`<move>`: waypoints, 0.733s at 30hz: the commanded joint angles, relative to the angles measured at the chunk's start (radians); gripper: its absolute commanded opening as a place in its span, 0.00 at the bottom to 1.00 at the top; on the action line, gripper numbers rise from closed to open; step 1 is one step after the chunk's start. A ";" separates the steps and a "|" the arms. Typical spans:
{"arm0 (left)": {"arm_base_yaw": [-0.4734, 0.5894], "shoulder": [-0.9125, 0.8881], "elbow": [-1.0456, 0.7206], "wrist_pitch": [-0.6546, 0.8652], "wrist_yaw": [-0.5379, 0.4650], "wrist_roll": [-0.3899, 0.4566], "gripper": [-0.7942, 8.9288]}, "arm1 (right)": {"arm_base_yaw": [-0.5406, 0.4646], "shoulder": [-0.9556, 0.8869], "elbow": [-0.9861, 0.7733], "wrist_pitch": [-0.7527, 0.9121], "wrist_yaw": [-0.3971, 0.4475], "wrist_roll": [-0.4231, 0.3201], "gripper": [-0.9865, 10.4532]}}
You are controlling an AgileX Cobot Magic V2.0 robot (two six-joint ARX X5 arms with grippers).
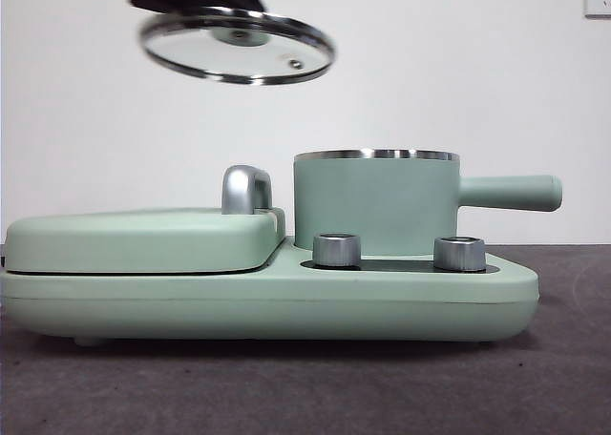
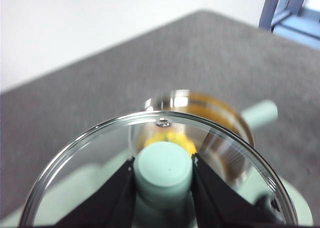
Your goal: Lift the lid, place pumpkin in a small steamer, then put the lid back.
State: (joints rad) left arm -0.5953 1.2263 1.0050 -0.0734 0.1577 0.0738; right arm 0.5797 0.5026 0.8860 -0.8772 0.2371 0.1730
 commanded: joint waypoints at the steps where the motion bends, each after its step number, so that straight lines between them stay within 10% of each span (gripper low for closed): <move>1: -0.025 0.050 0.019 0.125 -0.004 -0.010 0.09 | 0.005 0.006 0.007 0.013 0.000 0.010 0.47; 22: -0.114 0.385 0.187 0.333 0.021 -0.016 0.09 | 0.005 0.006 0.007 0.009 -0.001 0.011 0.47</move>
State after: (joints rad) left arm -0.6983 1.5986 1.1625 0.2298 0.1684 0.0620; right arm 0.5797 0.5026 0.8860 -0.8776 0.2367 0.1730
